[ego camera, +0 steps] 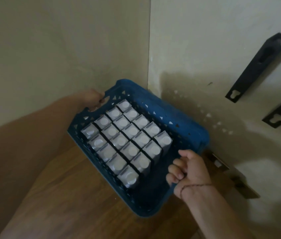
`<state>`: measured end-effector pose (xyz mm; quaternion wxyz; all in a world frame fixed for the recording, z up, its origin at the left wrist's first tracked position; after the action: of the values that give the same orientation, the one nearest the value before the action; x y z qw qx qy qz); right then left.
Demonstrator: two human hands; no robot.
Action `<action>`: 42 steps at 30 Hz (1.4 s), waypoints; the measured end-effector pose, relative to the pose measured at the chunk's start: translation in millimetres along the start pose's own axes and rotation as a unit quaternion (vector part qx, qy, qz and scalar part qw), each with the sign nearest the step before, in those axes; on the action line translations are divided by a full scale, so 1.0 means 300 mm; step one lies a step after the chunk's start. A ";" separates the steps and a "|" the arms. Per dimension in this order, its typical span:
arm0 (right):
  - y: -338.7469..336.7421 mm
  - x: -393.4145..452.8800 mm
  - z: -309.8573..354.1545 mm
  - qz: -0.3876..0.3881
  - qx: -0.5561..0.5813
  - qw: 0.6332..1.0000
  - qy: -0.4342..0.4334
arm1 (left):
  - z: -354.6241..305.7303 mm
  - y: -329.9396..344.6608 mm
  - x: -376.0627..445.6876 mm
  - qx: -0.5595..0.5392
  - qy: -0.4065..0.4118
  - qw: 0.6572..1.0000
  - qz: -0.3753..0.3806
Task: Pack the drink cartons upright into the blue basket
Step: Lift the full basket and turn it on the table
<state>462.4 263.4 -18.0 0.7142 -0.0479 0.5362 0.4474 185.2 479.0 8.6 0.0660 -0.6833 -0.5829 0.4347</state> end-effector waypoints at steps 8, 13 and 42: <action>0.149 0.145 0.290 0.143 -0.192 0.971 0.005 | 0.227 -0.053 -0.132 -0.206 -0.088 0.974 -0.026; 0.362 0.281 0.419 0.192 -0.322 0.925 0.055 | 0.405 -0.051 -0.207 -0.227 -0.093 0.956 -0.163; 0.783 0.694 0.557 0.018 -0.824 0.466 -0.322 | 0.374 0.148 -0.241 -0.541 0.063 0.779 -0.309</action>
<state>426.2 617.3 -19.5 0.4573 -0.4572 -0.3479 0.6788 146.9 356.8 -49.4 -0.1476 -0.4151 -0.8968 -0.0399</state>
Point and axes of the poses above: each hand's wrist, its own x-axis towards the middle knuckle, its own y-axis out of the palm, z = x × y, the point moved 3 cm from there along x, towards the middle knuckle, and after that the axes turned 2 degrees about z, right-handed, at the moved point
